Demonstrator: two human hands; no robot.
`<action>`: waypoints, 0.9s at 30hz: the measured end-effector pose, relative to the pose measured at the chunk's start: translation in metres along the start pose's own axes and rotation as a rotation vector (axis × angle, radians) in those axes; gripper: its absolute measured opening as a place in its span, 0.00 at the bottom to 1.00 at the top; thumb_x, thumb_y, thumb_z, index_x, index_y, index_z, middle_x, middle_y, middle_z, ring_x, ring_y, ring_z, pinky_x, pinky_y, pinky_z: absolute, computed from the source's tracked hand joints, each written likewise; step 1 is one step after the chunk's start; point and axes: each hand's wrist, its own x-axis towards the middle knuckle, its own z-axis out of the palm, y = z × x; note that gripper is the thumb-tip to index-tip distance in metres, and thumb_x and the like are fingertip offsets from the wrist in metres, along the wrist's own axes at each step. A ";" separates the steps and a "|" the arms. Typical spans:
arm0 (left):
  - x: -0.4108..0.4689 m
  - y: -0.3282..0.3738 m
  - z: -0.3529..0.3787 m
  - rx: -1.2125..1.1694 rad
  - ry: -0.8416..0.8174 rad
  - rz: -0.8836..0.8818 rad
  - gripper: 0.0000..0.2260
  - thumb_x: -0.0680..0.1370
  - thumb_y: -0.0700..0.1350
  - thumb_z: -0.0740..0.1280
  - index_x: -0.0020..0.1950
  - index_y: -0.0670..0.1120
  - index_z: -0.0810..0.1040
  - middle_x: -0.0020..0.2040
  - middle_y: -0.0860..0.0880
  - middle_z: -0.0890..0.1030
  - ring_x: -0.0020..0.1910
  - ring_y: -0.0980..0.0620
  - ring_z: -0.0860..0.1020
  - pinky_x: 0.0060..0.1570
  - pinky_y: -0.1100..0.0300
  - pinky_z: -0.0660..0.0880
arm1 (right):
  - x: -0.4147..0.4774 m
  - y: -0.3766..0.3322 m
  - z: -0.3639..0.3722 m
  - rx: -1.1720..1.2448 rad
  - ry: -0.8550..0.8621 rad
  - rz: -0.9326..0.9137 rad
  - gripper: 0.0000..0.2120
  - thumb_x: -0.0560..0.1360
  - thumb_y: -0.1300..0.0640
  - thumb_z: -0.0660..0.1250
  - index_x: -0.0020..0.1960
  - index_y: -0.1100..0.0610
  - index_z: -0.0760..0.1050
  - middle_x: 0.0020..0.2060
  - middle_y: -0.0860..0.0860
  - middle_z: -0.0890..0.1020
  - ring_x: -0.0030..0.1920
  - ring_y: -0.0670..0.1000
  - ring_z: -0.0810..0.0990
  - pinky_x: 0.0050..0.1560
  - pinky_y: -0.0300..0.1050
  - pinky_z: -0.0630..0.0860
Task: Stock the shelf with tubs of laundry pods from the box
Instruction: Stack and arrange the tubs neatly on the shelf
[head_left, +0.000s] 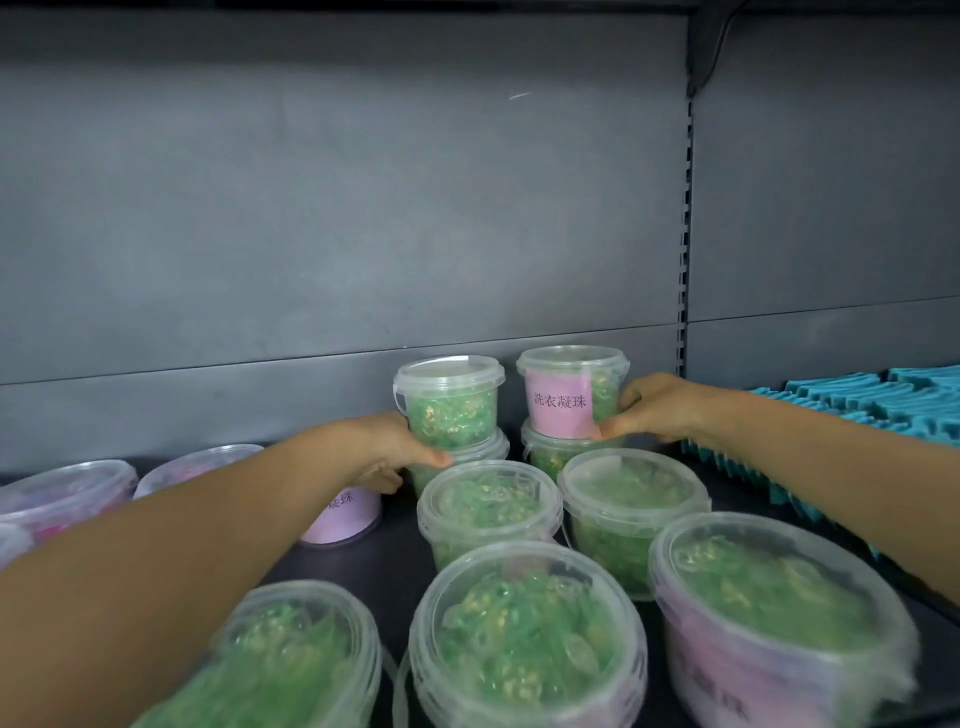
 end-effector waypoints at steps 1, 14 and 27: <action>-0.008 0.001 -0.003 0.168 0.050 0.055 0.19 0.74 0.49 0.70 0.61 0.44 0.74 0.54 0.43 0.79 0.41 0.52 0.74 0.39 0.63 0.72 | -0.008 -0.002 -0.002 -0.064 0.021 -0.010 0.10 0.70 0.53 0.74 0.43 0.53 0.73 0.43 0.47 0.76 0.46 0.47 0.73 0.40 0.38 0.69; -0.139 0.002 0.003 0.891 0.450 0.449 0.12 0.78 0.48 0.58 0.54 0.42 0.74 0.56 0.42 0.77 0.55 0.42 0.76 0.43 0.56 0.69 | -0.165 -0.017 -0.002 -0.614 0.142 -0.132 0.16 0.76 0.49 0.64 0.61 0.54 0.76 0.58 0.52 0.78 0.53 0.51 0.74 0.48 0.38 0.66; -0.225 -0.025 0.066 0.749 0.371 0.590 0.20 0.79 0.57 0.55 0.62 0.43 0.72 0.60 0.44 0.73 0.59 0.44 0.73 0.56 0.50 0.73 | -0.243 0.044 0.036 -0.324 0.357 -0.177 0.22 0.71 0.48 0.71 0.61 0.56 0.75 0.63 0.53 0.74 0.66 0.54 0.68 0.66 0.45 0.63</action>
